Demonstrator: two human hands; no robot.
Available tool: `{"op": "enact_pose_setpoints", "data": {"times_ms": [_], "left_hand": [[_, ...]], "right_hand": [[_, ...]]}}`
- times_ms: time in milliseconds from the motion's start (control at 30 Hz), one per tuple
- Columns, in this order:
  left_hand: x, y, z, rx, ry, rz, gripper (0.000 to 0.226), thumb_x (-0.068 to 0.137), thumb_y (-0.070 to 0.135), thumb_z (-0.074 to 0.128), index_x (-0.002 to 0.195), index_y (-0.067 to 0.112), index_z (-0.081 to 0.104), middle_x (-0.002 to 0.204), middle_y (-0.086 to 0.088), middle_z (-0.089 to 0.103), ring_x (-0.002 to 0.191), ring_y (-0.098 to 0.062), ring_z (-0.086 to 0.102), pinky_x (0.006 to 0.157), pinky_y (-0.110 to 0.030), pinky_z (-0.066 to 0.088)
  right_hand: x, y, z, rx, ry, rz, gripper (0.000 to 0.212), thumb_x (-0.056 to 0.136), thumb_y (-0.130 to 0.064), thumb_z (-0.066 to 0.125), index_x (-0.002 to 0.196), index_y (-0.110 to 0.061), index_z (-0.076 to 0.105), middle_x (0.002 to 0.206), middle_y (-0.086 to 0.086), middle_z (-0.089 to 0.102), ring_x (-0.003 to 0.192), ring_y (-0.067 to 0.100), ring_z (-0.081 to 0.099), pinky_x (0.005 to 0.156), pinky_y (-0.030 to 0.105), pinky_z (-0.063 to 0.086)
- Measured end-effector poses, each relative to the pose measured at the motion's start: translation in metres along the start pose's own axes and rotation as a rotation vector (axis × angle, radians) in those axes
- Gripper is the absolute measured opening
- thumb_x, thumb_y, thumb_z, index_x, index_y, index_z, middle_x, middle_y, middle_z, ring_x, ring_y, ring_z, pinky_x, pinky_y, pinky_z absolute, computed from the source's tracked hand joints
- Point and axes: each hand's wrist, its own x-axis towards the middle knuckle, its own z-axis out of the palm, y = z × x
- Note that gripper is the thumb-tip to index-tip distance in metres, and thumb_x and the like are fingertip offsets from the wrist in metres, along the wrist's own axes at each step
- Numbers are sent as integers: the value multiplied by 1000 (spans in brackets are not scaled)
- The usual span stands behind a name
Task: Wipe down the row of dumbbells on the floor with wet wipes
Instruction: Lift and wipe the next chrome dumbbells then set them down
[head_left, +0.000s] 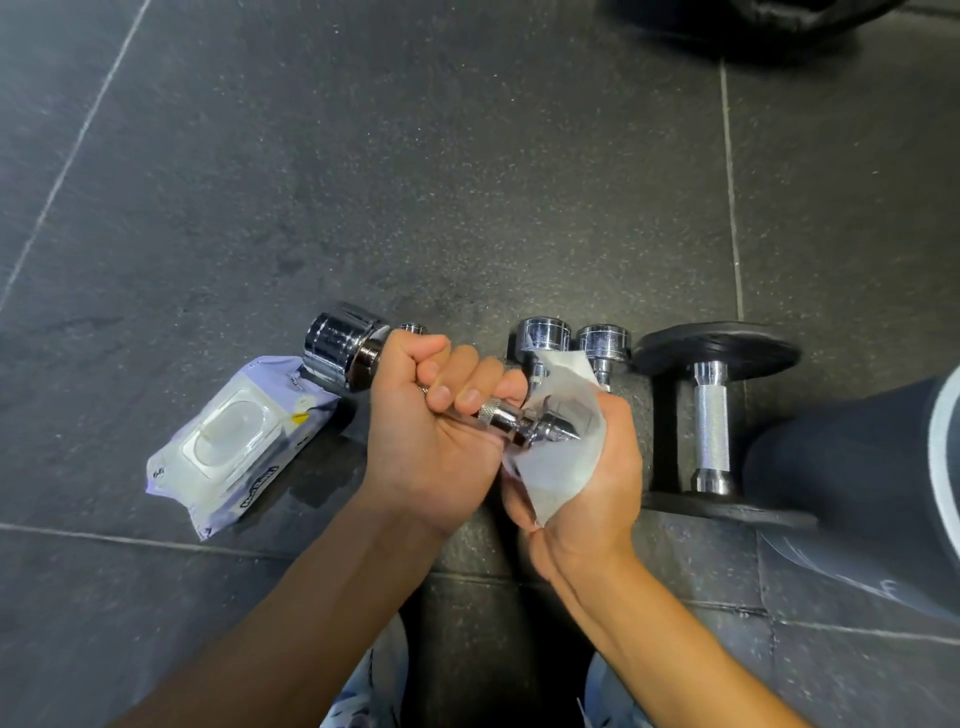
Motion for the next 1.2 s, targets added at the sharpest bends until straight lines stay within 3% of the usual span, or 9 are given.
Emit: {"op": "enact_pose_setpoints", "data": {"times_ms": [200, 267, 367, 500, 633, 800, 867, 1033, 1200], "left_hand": [[1, 0, -3, 37, -3, 22, 36, 88, 16, 47, 60, 26, 25, 47, 8, 24, 48, -11, 24, 59, -27, 41], [4, 1, -4, 103, 36, 33, 37, 90, 16, 45, 60, 24, 26, 47, 7, 25, 48, -12, 25, 57, -25, 39], [5, 2, -6, 196, 97, 0, 40, 88, 19, 48, 55, 24, 27, 46, 7, 26, 48, -11, 27, 56, -23, 37], [10, 5, -13, 278, 175, -29, 41, 88, 16, 52, 55, 23, 28, 49, 5, 23, 48, -13, 27, 63, -29, 40], [16, 11, -23, 363, 176, -78, 37, 87, 14, 52, 57, 21, 31, 50, 3, 26, 47, -15, 28, 63, -31, 34], [16, 8, -30, 423, 125, -195, 39, 83, 13, 52, 50, 22, 34, 45, 4, 25, 43, -14, 25, 58, -31, 37], [19, 9, -31, 445, 134, -246, 39, 82, 15, 55, 50, 22, 34, 47, 3, 24, 45, -15, 25, 56, -30, 39], [43, 5, -42, 664, 259, -217, 38, 91, 11, 55, 58, 21, 37, 50, 2, 29, 45, -15, 29, 46, -26, 33], [71, 14, -57, 1140, 299, -298, 35, 92, 19, 63, 59, 22, 51, 55, 0, 46, 51, -17, 44, 66, -35, 41]], "right_hand": [[-1, -1, -9, -77, -47, -7, 52, 83, -52, 65, 107, -6, 62, 86, 19, 54, 58, 27, 54, 46, 28, 45], [-5, 3, -16, -321, -81, -215, 38, 82, -51, 64, 100, -17, 67, 84, 9, 62, 71, 26, 59, 62, 38, 49], [-6, 12, -24, -794, -106, -606, 22, 80, -46, 65, 100, -37, 64, 91, -11, 68, 83, 3, 65, 71, 21, 52], [3, 12, -39, -1274, -289, -981, 33, 78, -38, 74, 102, -23, 57, 99, -7, 63, 84, 1, 58, 71, 11, 45], [4, 1, -19, -1282, -234, -262, 28, 75, -36, 75, 87, -27, 52, 67, -11, 58, 58, 2, 49, 52, 19, 38], [6, -15, -19, -668, -365, 609, 11, 79, -26, 71, 76, -15, 74, 72, 7, 64, 61, 20, 61, 61, 30, 48], [4, -14, -26, -532, -389, 715, 26, 82, -36, 68, 84, -10, 71, 74, 13, 65, 58, 24, 61, 57, 33, 52], [3, 6, -52, -1393, -180, -189, 32, 103, -52, 42, 118, -37, 66, 92, -3, 73, 81, 11, 65, 76, 27, 50], [14, -10, -69, -1029, 71, -250, 28, 105, -45, 39, 109, -33, 64, 98, -15, 67, 92, -7, 60, 78, 14, 41]]}}
